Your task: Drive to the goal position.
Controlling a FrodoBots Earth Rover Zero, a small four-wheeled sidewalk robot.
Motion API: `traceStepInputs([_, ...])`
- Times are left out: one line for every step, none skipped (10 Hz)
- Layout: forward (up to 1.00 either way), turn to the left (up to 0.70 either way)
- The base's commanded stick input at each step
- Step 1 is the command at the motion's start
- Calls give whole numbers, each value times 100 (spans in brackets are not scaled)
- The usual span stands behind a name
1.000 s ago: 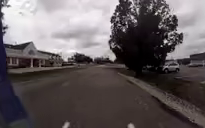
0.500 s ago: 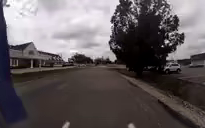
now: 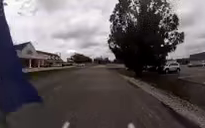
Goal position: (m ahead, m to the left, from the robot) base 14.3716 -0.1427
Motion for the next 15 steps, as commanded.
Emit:
traceStepInputs([45, 0])
traceStepInputs([45, 0])
traceStepInputs([45, 0])
traceStepInputs([45, 0])
traceStepInputs([45, 0])
traceStepInputs([45, 0])
traceStepInputs([45, 0])
traceStepInputs([45, 0])
traceStepInputs([45, 0])
traceStepInputs([45, 0])
traceStepInputs([45, 0])
traceStepInputs([45, 0])
traceStepInputs([45, 0])
traceStepInputs([45, 0])
traceStepInputs([45, 0])
